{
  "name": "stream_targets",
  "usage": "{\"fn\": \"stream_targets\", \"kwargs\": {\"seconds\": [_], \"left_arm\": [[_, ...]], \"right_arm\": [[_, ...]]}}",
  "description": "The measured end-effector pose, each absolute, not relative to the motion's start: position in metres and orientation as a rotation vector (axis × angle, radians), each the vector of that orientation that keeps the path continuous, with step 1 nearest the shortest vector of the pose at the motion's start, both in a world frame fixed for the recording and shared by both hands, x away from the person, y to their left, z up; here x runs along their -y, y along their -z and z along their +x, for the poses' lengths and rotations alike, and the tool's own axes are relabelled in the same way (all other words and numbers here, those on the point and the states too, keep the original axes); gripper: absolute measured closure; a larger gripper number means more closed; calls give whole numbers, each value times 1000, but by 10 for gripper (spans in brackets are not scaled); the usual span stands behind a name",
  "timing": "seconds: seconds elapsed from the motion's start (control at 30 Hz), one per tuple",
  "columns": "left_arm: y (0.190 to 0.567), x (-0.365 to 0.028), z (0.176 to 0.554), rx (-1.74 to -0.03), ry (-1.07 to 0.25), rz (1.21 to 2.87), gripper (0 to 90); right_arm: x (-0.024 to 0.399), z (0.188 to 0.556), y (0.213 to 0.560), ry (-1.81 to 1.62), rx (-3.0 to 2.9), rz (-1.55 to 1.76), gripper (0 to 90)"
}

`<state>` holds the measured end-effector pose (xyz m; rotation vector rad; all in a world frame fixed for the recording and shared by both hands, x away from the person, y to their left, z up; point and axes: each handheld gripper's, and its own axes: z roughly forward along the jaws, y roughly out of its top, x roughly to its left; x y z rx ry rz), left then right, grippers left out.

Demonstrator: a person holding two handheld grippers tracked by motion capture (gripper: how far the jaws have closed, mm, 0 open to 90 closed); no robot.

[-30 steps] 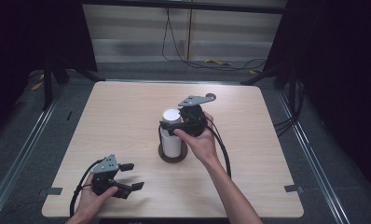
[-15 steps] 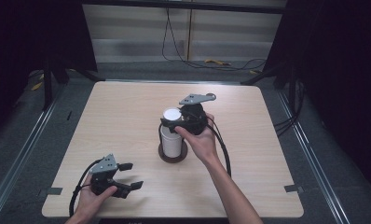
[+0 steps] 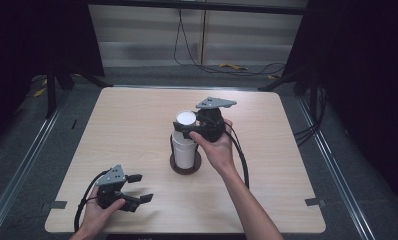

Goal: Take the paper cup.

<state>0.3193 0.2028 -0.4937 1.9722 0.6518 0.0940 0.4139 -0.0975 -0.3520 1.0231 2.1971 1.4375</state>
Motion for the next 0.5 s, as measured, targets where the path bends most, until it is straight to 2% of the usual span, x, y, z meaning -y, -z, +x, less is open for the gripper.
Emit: {"fn": "stream_targets", "kwargs": {"seconds": [0.5], "left_arm": [[495,-202,320,-646,-86,1975,168]], "right_arm": [[100,412,342,-1474,-2144,1029,339]]}}
